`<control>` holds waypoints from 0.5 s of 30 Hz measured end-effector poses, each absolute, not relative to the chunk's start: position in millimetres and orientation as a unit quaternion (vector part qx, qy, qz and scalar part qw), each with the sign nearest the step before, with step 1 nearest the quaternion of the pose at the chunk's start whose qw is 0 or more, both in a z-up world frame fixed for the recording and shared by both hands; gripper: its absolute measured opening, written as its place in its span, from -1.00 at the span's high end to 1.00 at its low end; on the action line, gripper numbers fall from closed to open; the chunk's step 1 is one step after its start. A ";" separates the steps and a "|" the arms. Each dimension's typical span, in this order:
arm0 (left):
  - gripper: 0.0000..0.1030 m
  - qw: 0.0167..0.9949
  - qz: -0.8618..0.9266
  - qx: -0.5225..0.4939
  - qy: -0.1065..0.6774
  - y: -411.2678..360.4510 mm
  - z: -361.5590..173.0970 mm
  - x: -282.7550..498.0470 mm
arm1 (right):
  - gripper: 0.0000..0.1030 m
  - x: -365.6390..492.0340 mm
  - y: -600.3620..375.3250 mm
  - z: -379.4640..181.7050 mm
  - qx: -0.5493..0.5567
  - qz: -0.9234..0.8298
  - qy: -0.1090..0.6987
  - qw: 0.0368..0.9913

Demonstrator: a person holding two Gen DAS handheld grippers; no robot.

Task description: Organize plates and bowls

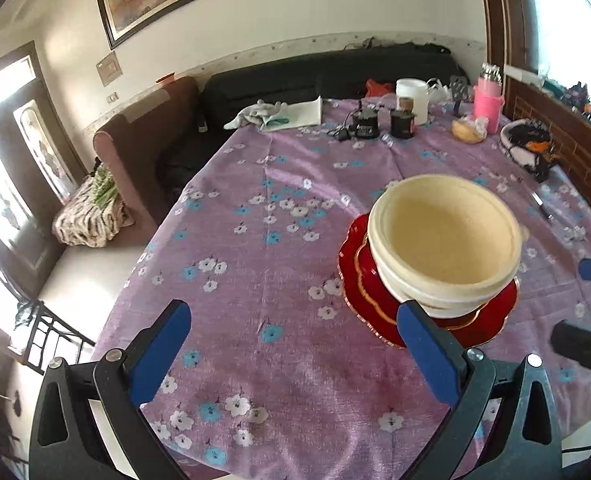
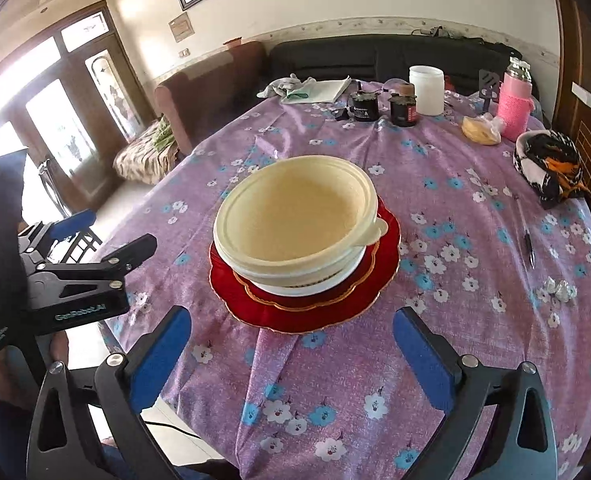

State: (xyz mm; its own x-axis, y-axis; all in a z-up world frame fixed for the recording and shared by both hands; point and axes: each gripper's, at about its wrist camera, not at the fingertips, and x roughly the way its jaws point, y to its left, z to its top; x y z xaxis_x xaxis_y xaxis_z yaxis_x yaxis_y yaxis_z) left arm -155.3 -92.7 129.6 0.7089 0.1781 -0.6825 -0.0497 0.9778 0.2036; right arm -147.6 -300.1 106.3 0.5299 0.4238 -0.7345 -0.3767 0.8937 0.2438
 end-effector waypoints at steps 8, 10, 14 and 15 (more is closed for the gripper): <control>-1.00 0.921 0.062 0.082 0.376 -84.6 133.6 -152.2 | -0.99 -142.1 -290.8 103.7 0.014 0.230 0.435 0.870; -1.00 0.921 0.064 0.079 0.376 -82.8 133.4 -152.3 | -0.99 -141.3 -289.4 103.4 0.013 0.229 0.436 0.870; -1.00 0.920 0.054 0.073 0.381 -81.0 132.2 -151.3 | -0.99 -139.5 -287.3 103.0 0.011 0.226 0.438 0.870; -1.00 0.920 0.050 0.070 0.383 -80.2 131.6 -150.2 | -0.99 -139.6 -287.3 103.1 0.011 0.227 0.438 0.870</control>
State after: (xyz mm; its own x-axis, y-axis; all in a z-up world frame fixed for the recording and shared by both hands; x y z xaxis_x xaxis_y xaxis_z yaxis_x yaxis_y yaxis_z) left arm -150.2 -80.2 131.6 0.7011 0.1468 -0.6978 -0.0388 0.9850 0.1682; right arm -139.6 -287.3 103.1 0.5135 0.4041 -0.7570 -0.3849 0.8969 0.2177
